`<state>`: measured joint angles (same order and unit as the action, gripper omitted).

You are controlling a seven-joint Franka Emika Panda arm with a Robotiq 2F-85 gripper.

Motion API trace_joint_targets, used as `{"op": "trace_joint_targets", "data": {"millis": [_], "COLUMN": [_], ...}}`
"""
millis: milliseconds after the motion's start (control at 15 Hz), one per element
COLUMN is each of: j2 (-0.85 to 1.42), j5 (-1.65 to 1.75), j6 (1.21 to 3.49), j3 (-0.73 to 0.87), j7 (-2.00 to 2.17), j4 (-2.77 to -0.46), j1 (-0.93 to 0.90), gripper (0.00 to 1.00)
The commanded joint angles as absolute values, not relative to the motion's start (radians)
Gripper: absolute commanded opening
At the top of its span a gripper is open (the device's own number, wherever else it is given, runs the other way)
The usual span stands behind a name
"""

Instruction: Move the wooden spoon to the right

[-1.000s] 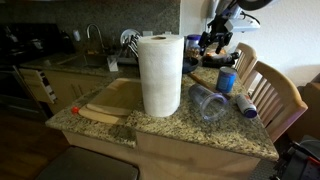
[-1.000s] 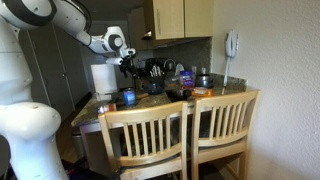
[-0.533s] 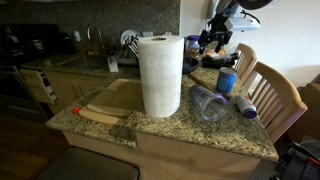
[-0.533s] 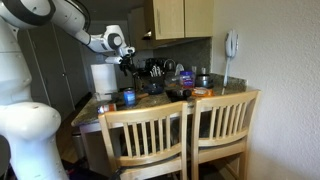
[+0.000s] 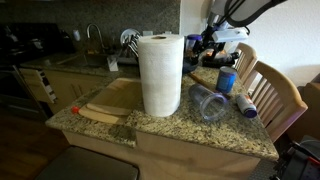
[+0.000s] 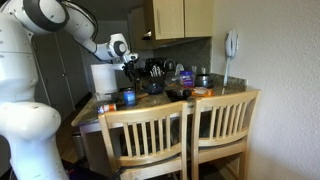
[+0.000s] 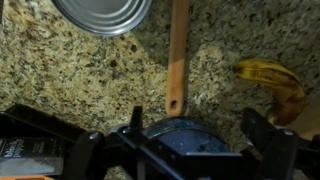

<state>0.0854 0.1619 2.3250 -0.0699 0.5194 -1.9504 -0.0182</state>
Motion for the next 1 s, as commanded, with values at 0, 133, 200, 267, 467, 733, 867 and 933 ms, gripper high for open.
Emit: {"op": "trace_joint_targets", "data": {"millis": [0,133,200,267,467,733,867,933], "j2": [0.101,0.132,0.140,0.149,0.141,0.151,0.135,0.140], "j5": [0.158,0.130,0.129,0.123,0.141,0.140,0.115,0.099], "j6": [2.309,2.260,2.249,2.234,2.252,2.248,2.358,2.405], "j3": [-0.048,-0.045,-0.041,-0.038,-0.028,-0.023,-0.026,-0.025], "j7": [0.507,0.477,0.476,0.471,0.500,0.500,0.543,0.587], "j4": [-1.938,-1.924,-1.926,-1.926,-1.947,-1.942,-1.969,-1.972], "j1": [-0.036,-0.033,-0.032,-0.031,-0.042,-0.042,-0.044,-0.048], "gripper": [1.00,1.00,1.00,1.00,1.00,1.00,1.00,1.00]}}
